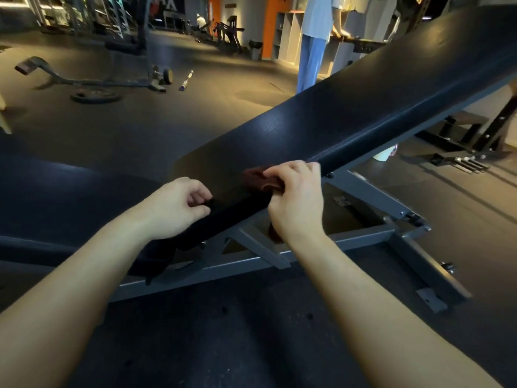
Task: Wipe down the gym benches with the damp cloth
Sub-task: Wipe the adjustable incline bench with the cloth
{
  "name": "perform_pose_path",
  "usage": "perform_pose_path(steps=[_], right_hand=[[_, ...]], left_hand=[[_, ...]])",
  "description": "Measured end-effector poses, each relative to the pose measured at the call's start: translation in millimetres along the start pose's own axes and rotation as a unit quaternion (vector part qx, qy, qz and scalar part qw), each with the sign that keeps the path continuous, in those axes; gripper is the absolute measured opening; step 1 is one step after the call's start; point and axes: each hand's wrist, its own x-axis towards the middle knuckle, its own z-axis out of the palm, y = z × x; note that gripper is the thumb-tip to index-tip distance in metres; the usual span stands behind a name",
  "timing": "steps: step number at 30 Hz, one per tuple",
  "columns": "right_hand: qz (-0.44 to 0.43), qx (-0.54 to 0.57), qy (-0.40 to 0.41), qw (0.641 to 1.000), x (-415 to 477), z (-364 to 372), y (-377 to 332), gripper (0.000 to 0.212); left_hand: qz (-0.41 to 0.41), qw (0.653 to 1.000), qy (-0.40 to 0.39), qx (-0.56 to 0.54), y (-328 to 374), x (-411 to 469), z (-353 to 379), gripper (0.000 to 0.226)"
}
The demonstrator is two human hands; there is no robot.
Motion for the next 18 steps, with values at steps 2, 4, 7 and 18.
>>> perform_pose_path(steps=[2,4,7,18], right_hand=[[0.042,0.002,0.004,0.999,-6,-7,15,0.035],[0.104,0.030,-0.023,0.994,-14,-15,22,0.039],[0.213,0.084,-0.130,0.965,-14,-36,17,0.041],[0.408,0.231,-0.246,0.849,126,-240,-83,0.045]], left_hand=[[0.002,1.000,0.031,-0.002,2,-4,13,0.021],[-0.025,0.998,0.051,-0.021,7,-9,23,0.025],[-0.062,0.995,0.073,-0.023,37,-14,27,0.028],[-0.292,0.863,-0.233,-0.340,252,17,-108,0.025]])
